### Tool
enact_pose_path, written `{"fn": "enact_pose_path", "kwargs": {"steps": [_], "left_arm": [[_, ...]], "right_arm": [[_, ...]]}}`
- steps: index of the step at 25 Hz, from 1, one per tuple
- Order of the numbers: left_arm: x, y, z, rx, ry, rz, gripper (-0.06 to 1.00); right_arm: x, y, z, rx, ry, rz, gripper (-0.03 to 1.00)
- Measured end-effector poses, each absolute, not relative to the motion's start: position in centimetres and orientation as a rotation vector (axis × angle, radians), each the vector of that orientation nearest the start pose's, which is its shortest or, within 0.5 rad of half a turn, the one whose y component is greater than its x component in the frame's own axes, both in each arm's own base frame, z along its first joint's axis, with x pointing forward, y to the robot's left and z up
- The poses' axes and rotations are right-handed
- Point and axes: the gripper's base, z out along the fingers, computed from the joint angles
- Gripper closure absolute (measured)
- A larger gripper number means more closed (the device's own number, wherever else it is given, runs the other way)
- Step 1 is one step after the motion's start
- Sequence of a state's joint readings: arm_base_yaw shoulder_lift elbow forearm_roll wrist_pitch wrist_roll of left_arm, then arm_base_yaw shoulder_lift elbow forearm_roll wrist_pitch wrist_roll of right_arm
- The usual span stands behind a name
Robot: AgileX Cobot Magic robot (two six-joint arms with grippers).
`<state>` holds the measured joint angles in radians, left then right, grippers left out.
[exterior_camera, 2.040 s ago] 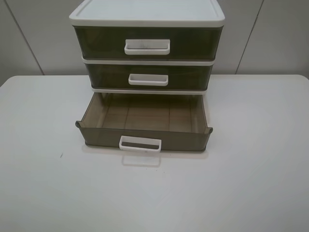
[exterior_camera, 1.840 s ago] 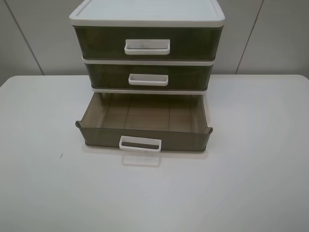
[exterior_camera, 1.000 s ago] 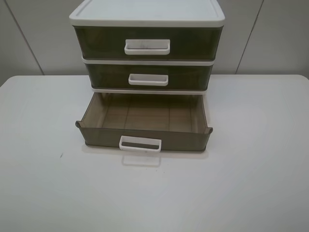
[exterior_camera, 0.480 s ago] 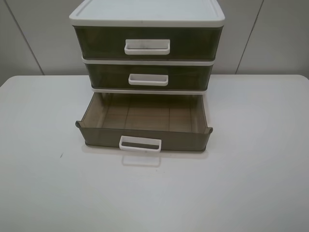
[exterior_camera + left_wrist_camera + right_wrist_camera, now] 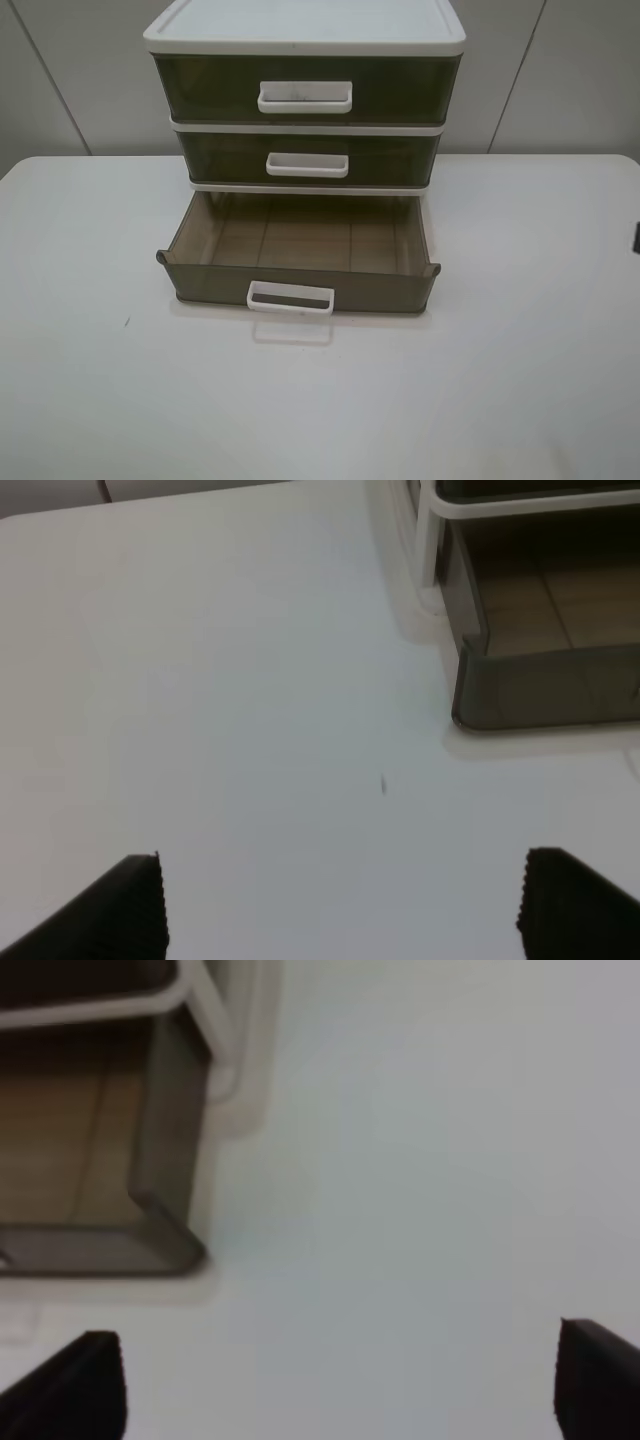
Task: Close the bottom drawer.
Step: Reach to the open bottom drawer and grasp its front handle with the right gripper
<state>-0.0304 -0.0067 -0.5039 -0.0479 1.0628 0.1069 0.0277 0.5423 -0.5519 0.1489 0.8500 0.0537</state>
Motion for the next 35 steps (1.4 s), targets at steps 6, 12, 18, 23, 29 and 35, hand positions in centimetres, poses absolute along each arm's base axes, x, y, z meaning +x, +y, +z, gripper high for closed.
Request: {"fn": "enact_pose_path", "kwargs": {"steps": [6, 12, 18, 23, 29, 35], "left_arm": [[-0.7, -0.4, 27.8, 0.142, 2.03, -0.009, 0.23], [-0.7, -0.4, 27.8, 0.142, 2.03, -0.009, 0.23], [-0.7, -0.4, 27.8, 0.142, 2.03, -0.009, 0.23], [-0.7, -0.4, 27.8, 0.142, 2.03, -0.009, 0.23], [-0.7, -0.4, 27.8, 0.142, 2.03, -0.009, 0.23], [-0.7, -0.4, 27.8, 0.142, 2.03, -0.009, 0.23]], "right_arm": [[14.3, 5.5, 27.3, -0.148, 2.319, 0.394, 0.23], [17.0, 10.9, 25.1, -0.364, 2.266, 0.486, 0.23], [18.7, 16.0, 21.3, -0.441, 2.249, 0.553, 0.27], [17.6, 19.6, 19.1, -0.471, 2.243, 0.63, 0.48], [18.0, 20.9, 15.7, -0.482, 2.302, 0.577, 0.9], [19.0, 21.3, 13.7, -0.43, 2.282, 0.535, 0.94]]}}
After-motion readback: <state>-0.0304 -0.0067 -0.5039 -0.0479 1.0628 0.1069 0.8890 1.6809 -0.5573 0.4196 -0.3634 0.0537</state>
